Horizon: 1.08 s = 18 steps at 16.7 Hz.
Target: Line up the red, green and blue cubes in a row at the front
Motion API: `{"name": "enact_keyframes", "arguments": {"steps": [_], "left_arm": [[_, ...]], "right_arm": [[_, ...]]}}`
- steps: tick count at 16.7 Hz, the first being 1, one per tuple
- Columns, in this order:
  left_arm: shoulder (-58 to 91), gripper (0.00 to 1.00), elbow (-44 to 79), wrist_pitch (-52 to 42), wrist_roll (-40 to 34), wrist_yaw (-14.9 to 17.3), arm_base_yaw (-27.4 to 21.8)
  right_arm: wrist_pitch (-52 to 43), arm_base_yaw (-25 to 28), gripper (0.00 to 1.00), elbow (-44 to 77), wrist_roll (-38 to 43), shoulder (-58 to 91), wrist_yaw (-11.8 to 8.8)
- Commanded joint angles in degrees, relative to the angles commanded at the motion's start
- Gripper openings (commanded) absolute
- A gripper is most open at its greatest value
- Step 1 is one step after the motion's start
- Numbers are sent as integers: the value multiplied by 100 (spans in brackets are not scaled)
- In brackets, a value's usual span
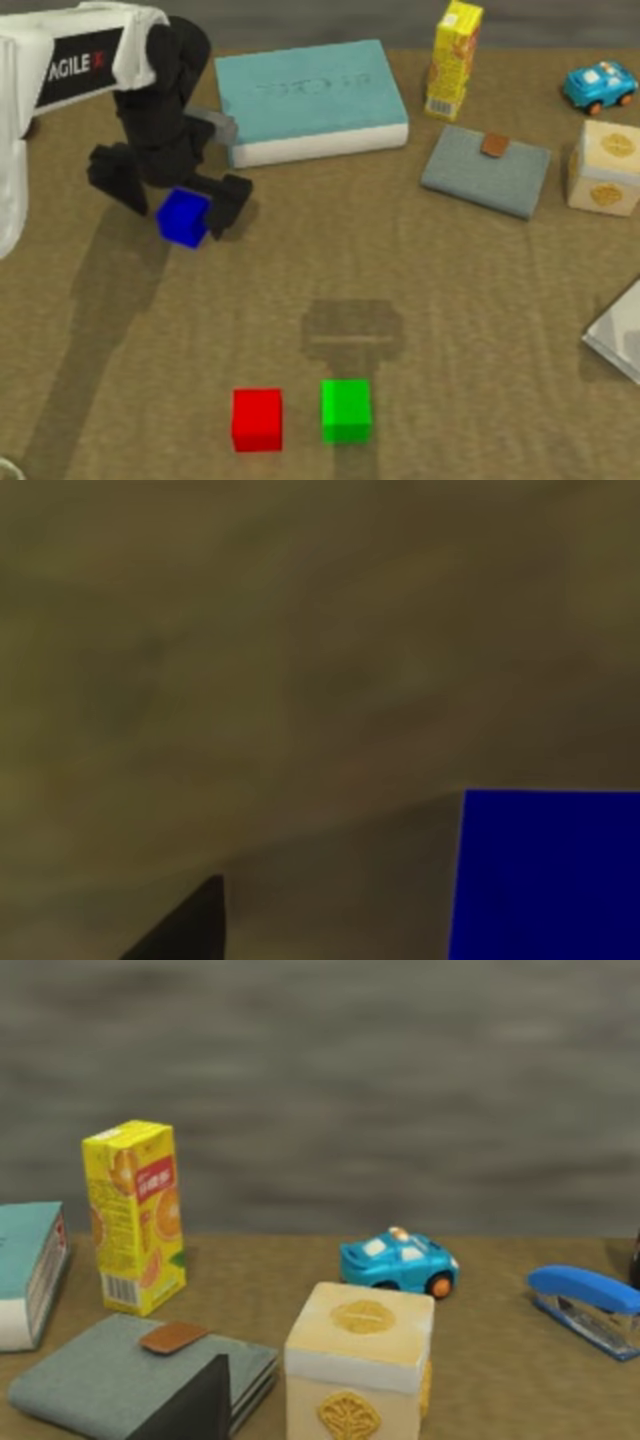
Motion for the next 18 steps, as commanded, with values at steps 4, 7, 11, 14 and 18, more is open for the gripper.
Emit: {"name": "enact_keyframes", "arguments": {"steps": [4, 7, 11, 14, 18], "left_arm": [[0, 55, 0, 0, 0, 0, 0], [0, 32, 0, 0, 0, 0, 0], [0, 2, 0, 0, 0, 0, 0], [0, 0, 0, 0, 0, 0, 0], [0, 0, 0, 0, 0, 0, 0]], "right_arm": [[0, 0, 100, 0, 0, 0, 0], [0, 0, 100, 0, 0, 0, 0], [0, 0, 100, 0, 0, 0, 0], [0, 0, 100, 0, 0, 0, 0], [0, 0, 100, 0, 0, 0, 0]]}}
